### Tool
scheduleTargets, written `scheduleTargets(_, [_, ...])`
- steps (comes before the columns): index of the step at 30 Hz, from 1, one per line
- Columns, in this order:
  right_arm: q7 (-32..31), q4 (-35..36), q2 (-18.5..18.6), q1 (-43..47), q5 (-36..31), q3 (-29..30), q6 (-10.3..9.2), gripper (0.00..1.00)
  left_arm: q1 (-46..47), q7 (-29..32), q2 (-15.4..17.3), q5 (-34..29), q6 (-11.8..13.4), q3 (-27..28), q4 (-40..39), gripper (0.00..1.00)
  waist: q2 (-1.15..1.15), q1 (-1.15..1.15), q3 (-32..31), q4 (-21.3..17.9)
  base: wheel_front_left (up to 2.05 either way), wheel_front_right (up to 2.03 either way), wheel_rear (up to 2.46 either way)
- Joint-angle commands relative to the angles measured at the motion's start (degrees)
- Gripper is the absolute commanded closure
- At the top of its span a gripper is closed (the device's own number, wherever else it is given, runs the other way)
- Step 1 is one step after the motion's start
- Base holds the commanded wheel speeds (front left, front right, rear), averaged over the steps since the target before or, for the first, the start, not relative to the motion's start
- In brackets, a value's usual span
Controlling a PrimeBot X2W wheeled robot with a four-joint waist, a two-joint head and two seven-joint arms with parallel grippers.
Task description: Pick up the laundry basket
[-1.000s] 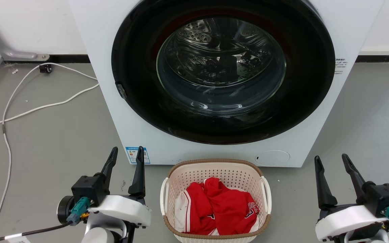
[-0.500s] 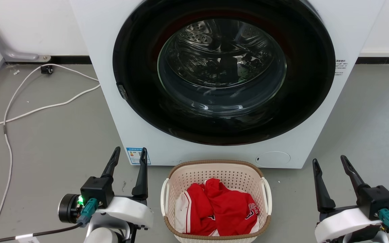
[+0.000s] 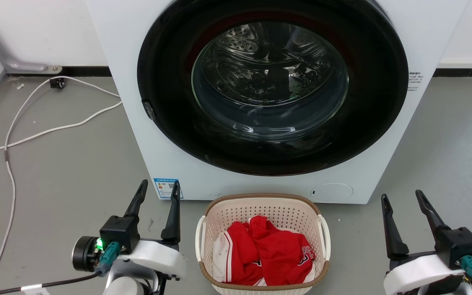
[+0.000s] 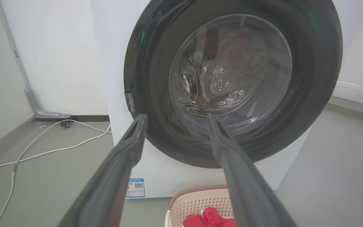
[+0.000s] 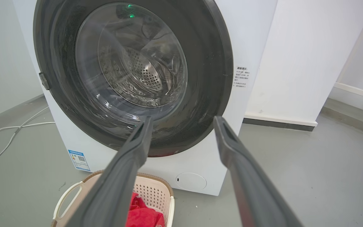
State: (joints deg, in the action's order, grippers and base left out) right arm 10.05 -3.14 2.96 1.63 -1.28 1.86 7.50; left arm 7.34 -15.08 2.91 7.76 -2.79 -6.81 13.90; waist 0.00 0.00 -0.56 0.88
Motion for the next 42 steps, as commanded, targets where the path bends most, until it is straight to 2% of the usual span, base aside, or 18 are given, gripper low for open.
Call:
scheduleTargets(1, [0.1,0.0,-0.2,0.2,0.5,0.1,-0.02,0.00,0.6,-0.1,-0.1,0.6,-0.1,0.2,0.1,0.00,0.00,0.00,0.0,0.0,0.00,0.00,0.00])
scheduleTargets(25, [-0.7,-0.4,-0.2,-1.0,1.1,0.6,-0.02,0.00,1.8,-0.1,-0.1,-0.7,0.7,0.1,1.2,0.00,0.00,0.00,1.5,-0.2,0.00,0.00,0.00])
scheduleTargets(33, [-2.0,-4.6,-0.1,-8.3,2.0,1.4,-0.02,0.00,10.7,-0.1,0.0,-1.4,-0.6,0.2,6.8,0.00,0.00,0.00,9.8,-1.0,0.00,0.00,0.00])
scheduleTargets(42, [-2.2,-17.8,-0.1,-20.7,3.4,0.0,-0.02,0.00,23.6,0.2,0.8,0.1,-2.4,0.2,21.2,0.00,0.00,0.00,20.8,-2.6,0.00,0.00,0.00])
